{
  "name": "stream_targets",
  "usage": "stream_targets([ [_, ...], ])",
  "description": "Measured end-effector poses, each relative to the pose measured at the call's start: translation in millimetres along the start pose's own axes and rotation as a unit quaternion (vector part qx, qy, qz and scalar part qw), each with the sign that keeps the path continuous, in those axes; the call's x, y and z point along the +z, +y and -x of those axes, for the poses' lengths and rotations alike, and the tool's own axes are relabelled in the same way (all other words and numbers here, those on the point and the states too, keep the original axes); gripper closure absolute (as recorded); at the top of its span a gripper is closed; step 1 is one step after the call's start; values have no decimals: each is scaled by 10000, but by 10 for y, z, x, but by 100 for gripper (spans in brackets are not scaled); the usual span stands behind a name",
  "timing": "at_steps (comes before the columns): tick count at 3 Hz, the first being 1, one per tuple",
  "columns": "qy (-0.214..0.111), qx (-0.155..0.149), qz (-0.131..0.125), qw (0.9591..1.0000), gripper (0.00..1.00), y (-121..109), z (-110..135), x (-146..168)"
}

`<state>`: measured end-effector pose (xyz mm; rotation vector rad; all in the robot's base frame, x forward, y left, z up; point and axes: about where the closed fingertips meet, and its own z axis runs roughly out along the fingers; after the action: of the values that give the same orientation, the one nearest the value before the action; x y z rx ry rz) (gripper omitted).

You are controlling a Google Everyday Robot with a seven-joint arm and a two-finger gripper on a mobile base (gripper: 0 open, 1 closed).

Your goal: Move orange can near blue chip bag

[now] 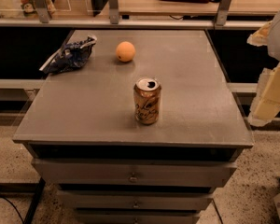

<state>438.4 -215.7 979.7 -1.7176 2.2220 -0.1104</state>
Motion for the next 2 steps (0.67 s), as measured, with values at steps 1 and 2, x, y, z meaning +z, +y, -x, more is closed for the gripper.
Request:
stream_targets([
  [1,0,0,-1,10000,0,0,0,0],
  [2,-444,4,-20,9990,0,-36,22,28],
])
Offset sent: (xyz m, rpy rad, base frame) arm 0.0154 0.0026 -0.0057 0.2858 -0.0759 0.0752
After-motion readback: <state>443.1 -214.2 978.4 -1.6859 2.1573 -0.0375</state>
